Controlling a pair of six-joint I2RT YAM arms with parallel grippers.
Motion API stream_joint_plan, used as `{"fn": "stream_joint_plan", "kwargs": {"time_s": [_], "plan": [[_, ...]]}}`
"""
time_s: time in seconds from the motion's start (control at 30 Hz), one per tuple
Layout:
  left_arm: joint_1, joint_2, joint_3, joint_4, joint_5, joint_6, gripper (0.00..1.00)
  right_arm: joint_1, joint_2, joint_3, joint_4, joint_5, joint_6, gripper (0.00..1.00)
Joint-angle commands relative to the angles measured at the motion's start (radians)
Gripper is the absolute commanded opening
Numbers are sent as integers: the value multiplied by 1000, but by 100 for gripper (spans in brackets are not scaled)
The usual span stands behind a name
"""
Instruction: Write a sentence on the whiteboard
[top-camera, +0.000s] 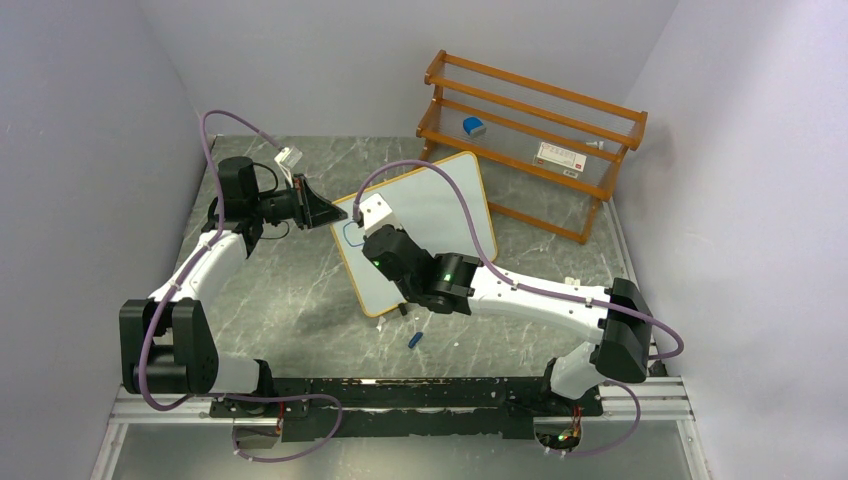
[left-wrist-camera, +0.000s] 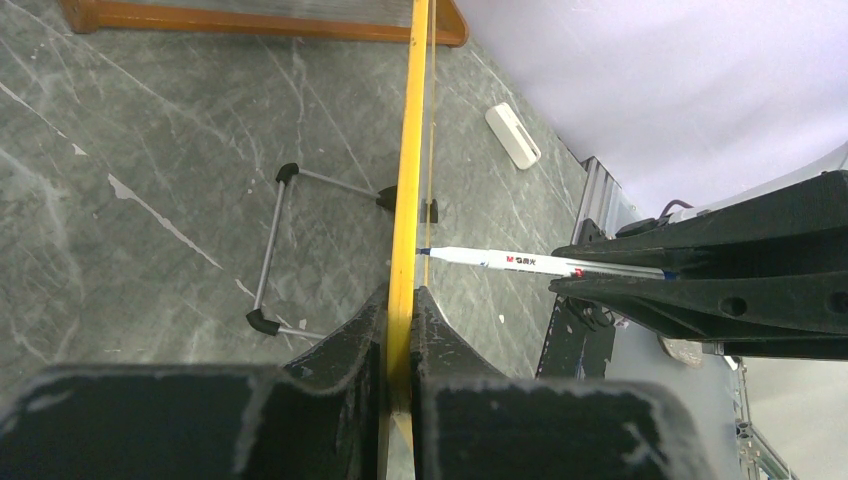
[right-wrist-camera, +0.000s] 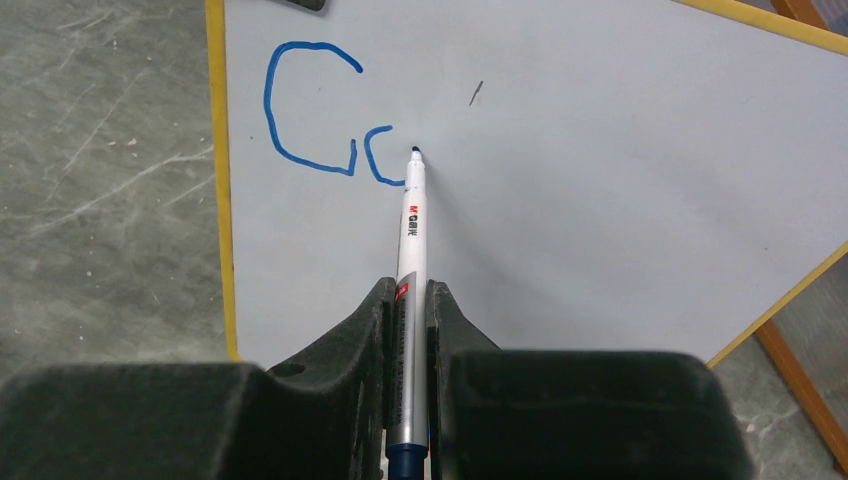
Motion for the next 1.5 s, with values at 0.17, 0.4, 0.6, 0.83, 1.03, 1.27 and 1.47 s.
{"fn": "stream_joint_plan", "kwargs": {"time_s": [0.17,0.4,0.6,0.83,1.03,1.27,1.47], "plan": [[-25,13,11,-43,18,25,5,-11,7,24,62,-20,-7,0],[-25,13,11,-44,18,26,5,-11,11,33,58,-34,-12,0],[-25,13,12,-47,15,29,5,-10,4,33,46,-53,-12,0],[-25,15,16,-58,9,35,5,-10,-16,24,22,-58,-8,0],[-25,16,19,-61,8,40,5,-11,-43,5,21,-24,-12,0],[-25,15,19,-61,5,43,5,-39,-65,-31,40,2,4,0],[-25,16,19,-61,5,43,5,-54,-77,-50,56,-15,5,0]]}}
